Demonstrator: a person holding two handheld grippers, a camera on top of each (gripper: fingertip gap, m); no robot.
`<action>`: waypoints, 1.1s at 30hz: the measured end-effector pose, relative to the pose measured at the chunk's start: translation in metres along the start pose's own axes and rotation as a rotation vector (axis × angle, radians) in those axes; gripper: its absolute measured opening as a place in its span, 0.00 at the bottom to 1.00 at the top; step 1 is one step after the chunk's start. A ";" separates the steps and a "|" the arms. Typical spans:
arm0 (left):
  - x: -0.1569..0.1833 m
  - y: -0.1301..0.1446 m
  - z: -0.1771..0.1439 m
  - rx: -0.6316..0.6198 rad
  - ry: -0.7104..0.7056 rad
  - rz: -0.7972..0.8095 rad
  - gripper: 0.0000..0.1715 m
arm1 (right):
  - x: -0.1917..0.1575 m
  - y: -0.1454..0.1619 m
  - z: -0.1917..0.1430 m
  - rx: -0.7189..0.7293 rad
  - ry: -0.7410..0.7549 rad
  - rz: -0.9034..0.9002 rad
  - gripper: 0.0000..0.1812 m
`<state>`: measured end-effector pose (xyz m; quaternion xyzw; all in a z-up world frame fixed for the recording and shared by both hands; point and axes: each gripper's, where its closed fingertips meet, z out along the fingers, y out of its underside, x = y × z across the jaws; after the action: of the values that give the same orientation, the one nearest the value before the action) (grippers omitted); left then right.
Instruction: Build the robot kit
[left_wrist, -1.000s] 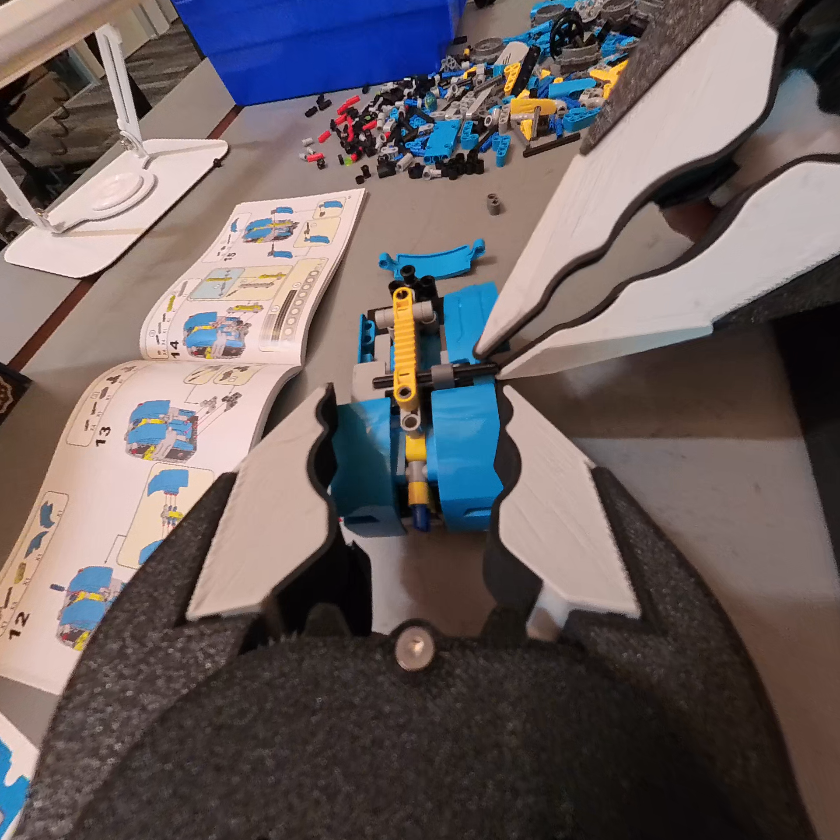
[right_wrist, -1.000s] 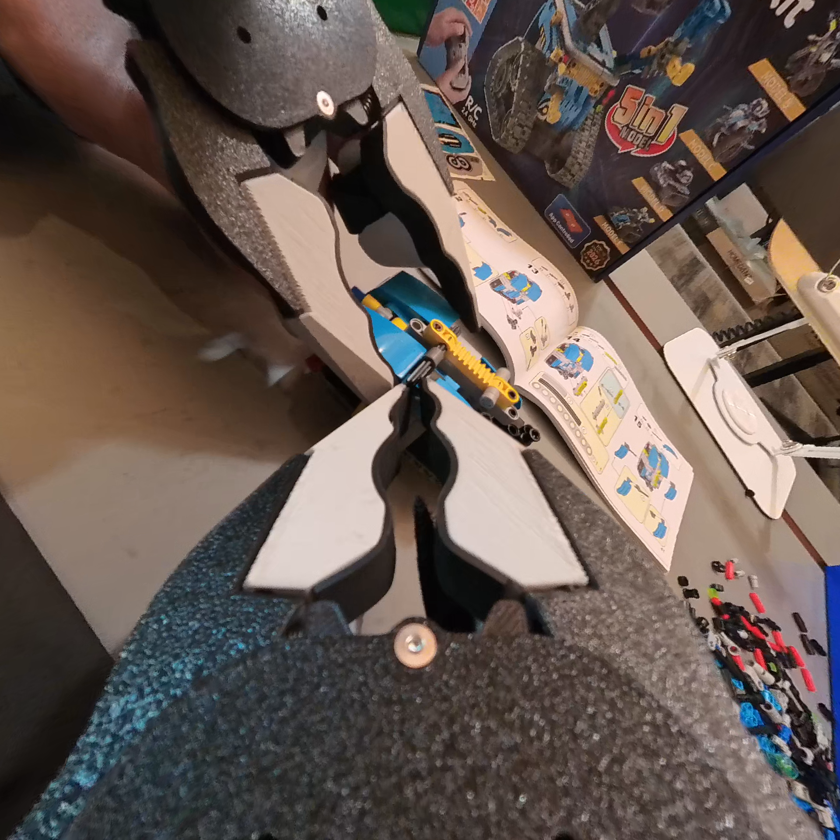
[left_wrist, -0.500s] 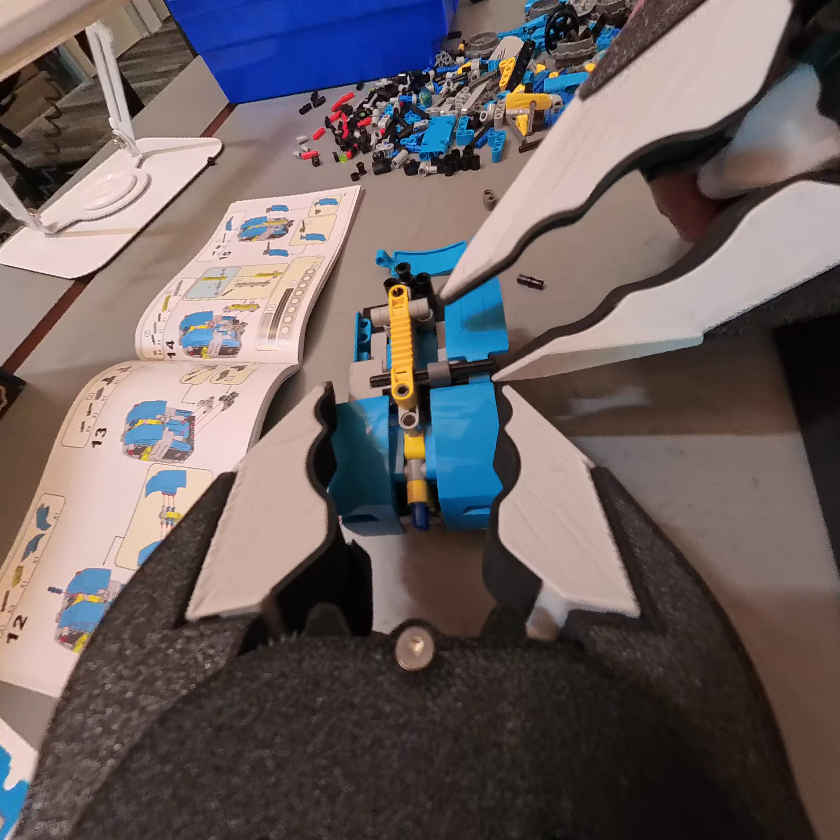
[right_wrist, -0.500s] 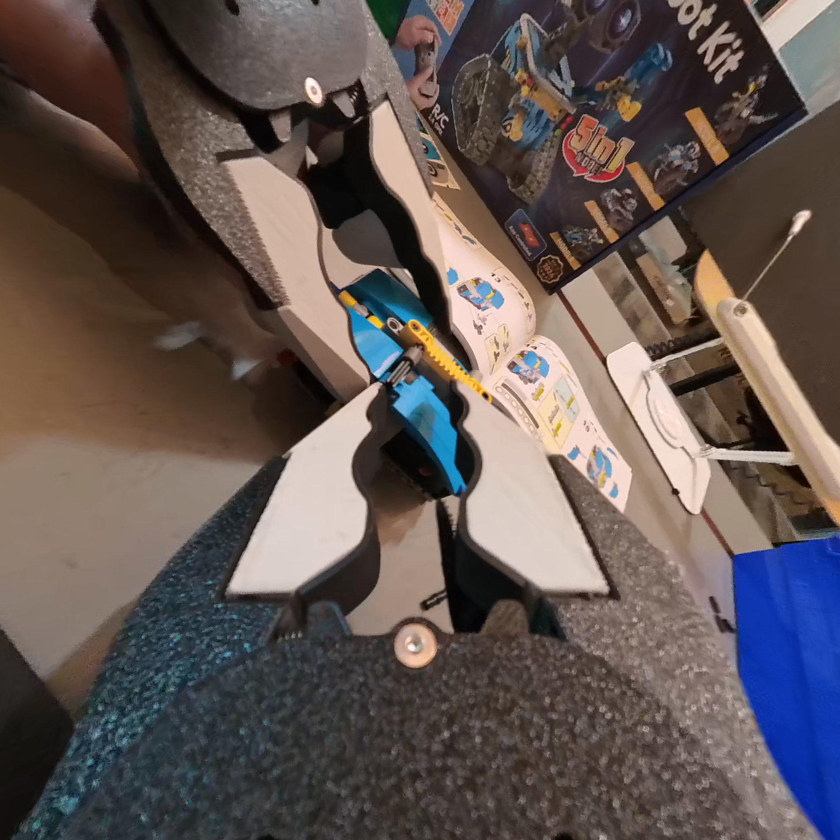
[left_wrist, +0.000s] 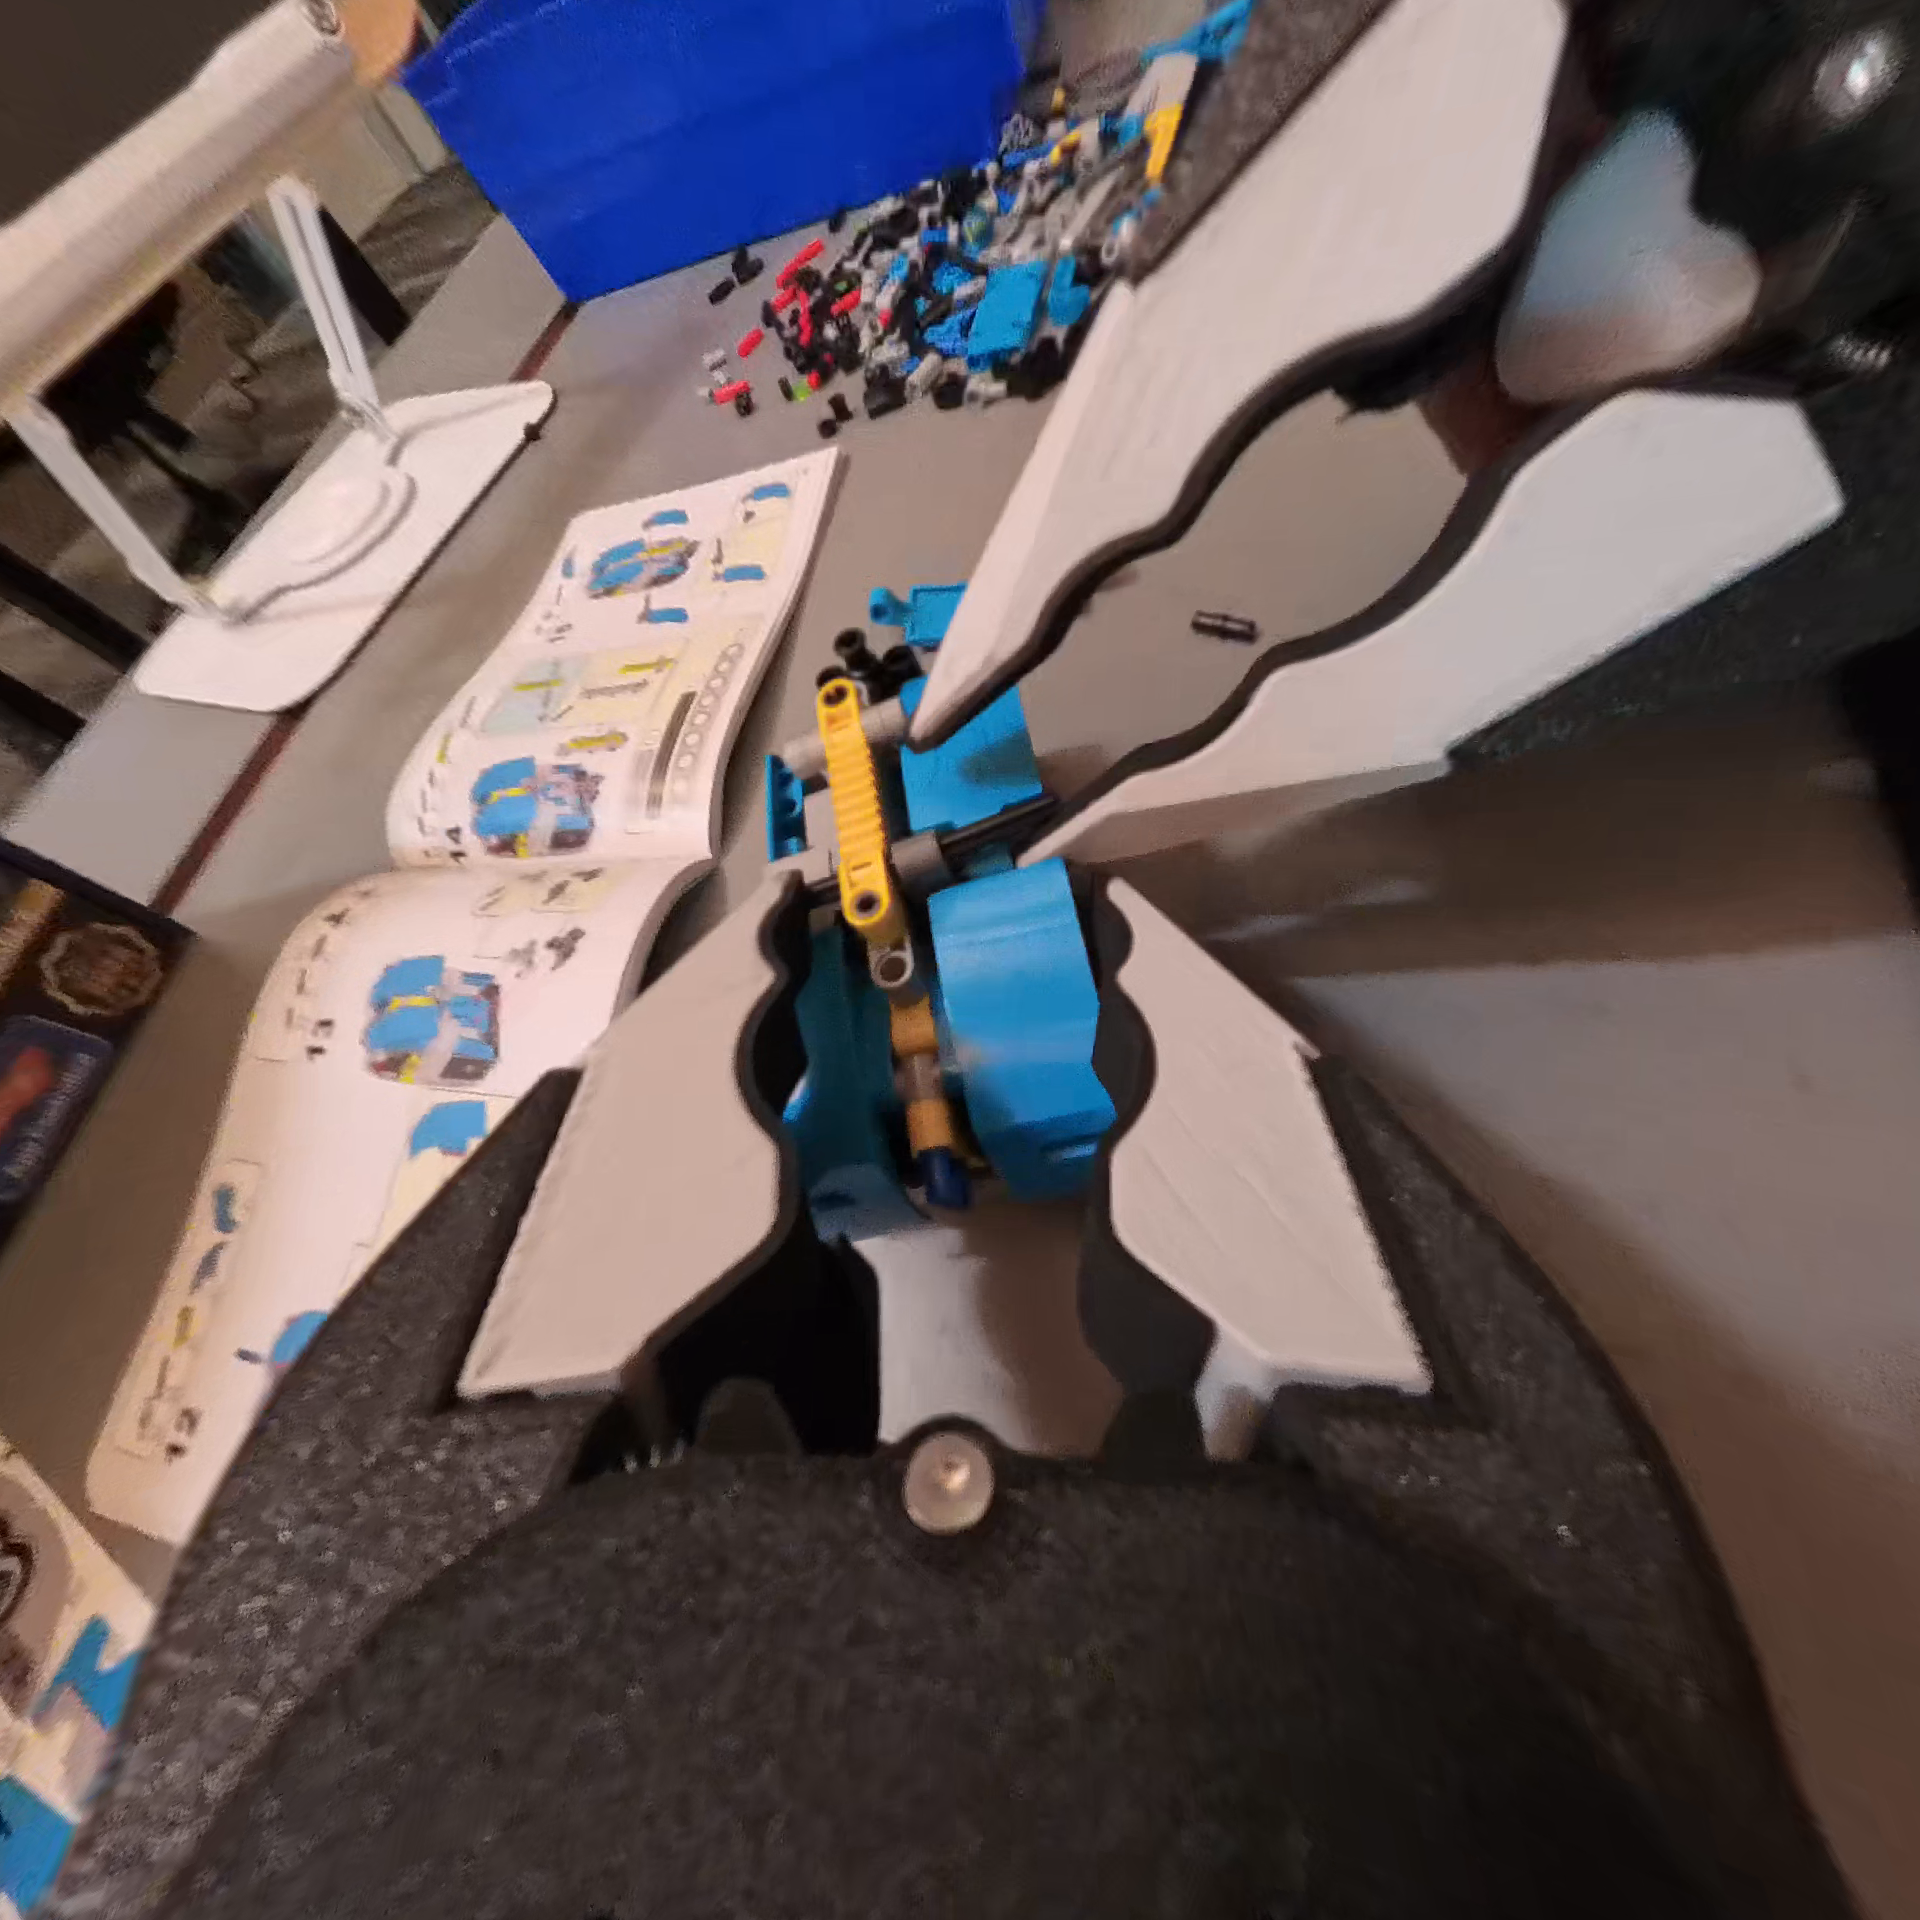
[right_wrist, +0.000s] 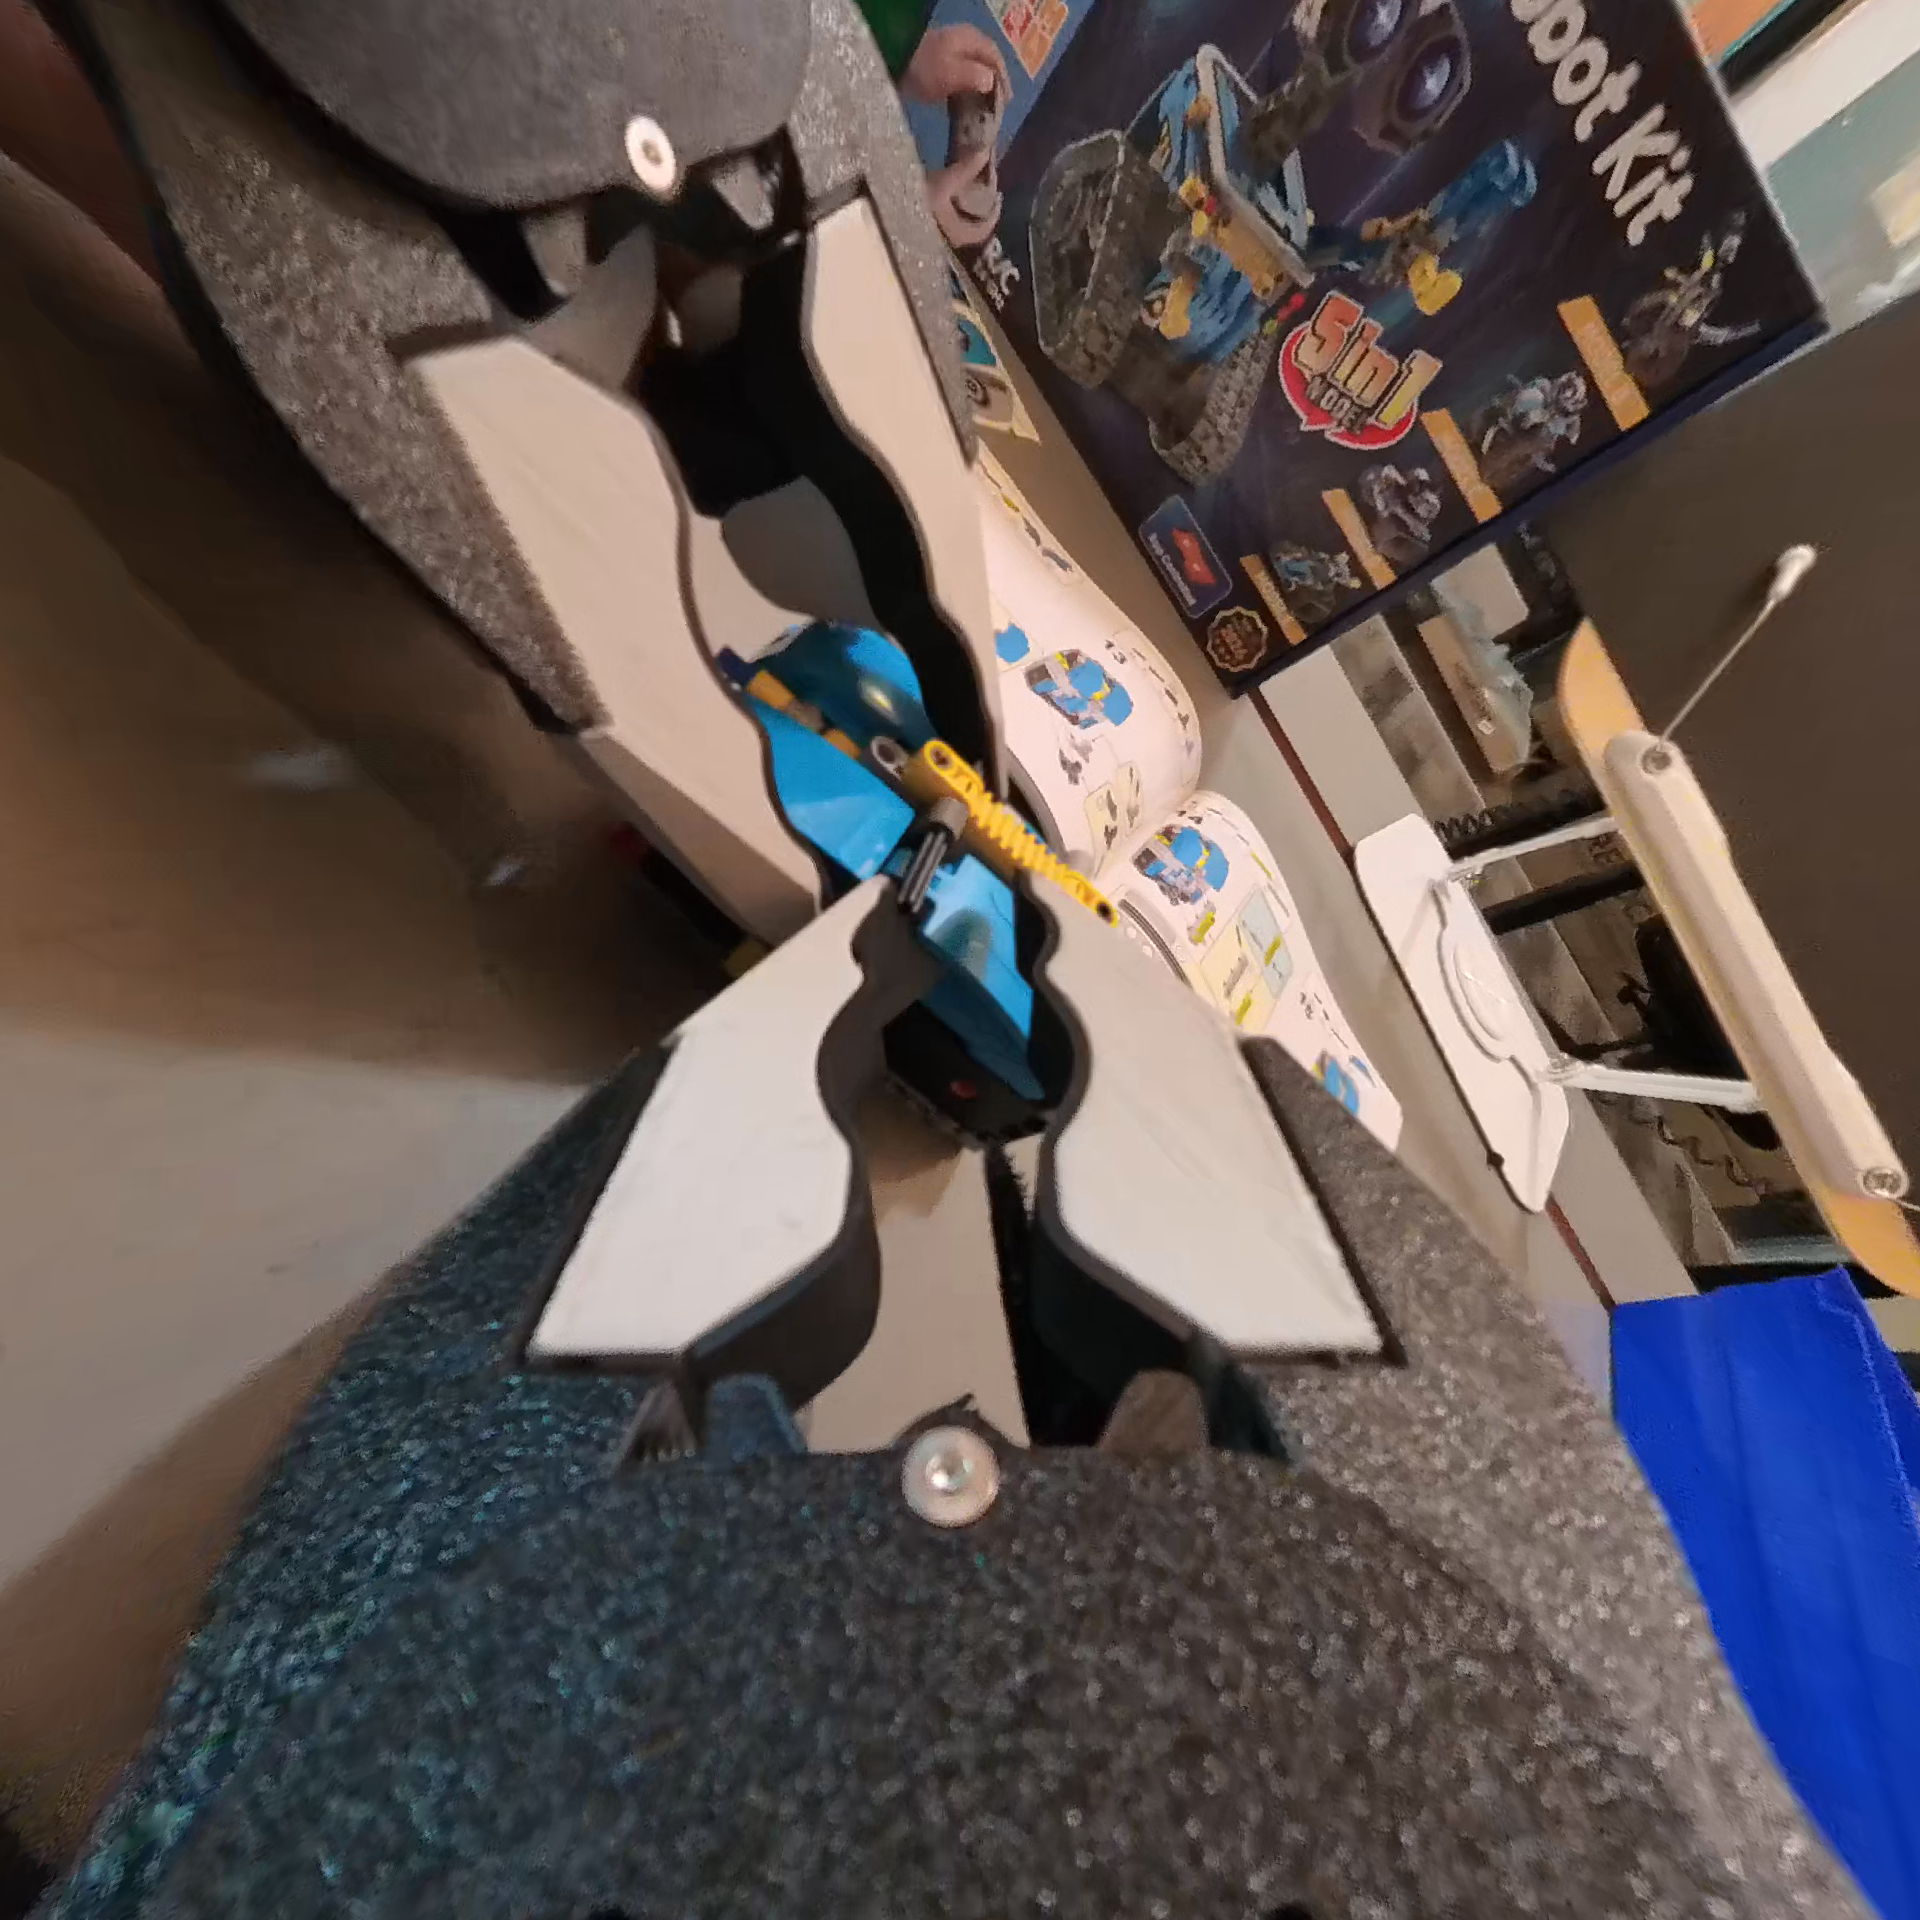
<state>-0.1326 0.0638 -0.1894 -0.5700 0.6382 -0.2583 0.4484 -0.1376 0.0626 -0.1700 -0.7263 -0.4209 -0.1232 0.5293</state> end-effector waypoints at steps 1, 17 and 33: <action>0.000 0.000 0.000 0.001 -0.006 0.015 0.31 | -0.001 0.000 0.001 0.001 -0.014 0.000 0.11; 0.001 0.000 -0.002 0.023 0.040 0.001 0.31 | 0.006 -0.003 0.002 0.045 -0.059 0.000 0.21; -0.006 0.003 0.002 -0.001 -0.012 0.022 0.33 | 0.001 -0.004 0.010 0.042 -0.061 -0.007 0.14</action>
<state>-0.1322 0.0704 -0.1912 -0.5647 0.6419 -0.2499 0.4547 -0.1427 0.0726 -0.1705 -0.7170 -0.4418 -0.0942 0.5310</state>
